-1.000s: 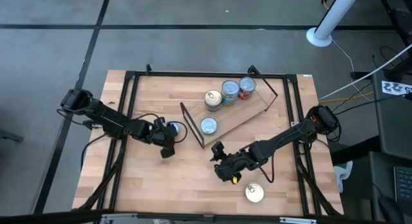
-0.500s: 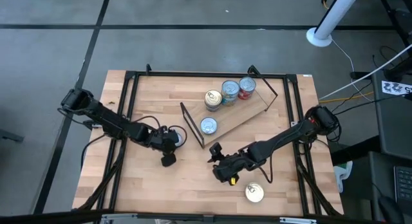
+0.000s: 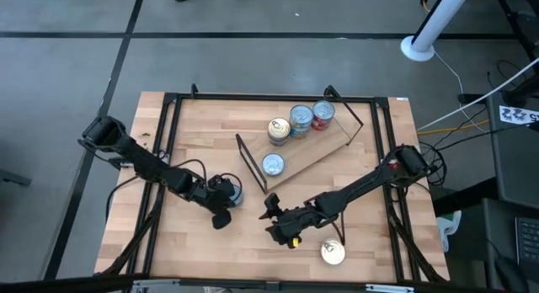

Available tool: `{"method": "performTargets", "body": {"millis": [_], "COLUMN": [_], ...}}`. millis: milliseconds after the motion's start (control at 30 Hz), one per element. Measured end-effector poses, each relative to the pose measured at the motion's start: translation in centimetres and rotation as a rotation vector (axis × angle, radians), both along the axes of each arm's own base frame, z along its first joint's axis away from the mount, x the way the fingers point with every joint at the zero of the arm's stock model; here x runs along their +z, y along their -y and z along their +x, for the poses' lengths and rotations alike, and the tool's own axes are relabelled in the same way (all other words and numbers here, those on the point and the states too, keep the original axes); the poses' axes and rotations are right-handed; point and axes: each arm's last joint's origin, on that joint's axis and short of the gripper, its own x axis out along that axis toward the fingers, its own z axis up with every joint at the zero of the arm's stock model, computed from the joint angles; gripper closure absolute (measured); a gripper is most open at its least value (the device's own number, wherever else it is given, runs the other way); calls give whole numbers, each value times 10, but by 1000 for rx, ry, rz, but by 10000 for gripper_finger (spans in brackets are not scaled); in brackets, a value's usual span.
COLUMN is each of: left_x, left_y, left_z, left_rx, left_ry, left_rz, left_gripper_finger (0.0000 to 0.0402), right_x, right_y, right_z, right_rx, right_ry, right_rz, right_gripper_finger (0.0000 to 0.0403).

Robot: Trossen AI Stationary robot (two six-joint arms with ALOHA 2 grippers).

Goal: Stack canned seafood by type on shelf
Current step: Stack the green tuna can on top of the green tuna can on the shelf

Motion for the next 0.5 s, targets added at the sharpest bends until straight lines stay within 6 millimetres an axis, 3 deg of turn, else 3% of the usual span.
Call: {"method": "performTargets", "body": {"millis": [500], "left_x": [-2], "left_y": [7], "left_z": [9], "left_rx": [7], "left_ry": [58], "left_rz": [-67], "left_gripper_finger": [401], "right_x": [-42], "right_y": [-5], "right_z": [21], "right_rx": [-55], "right_ry": [128], "right_rz": [-206], "right_gripper_finger": [188]}}
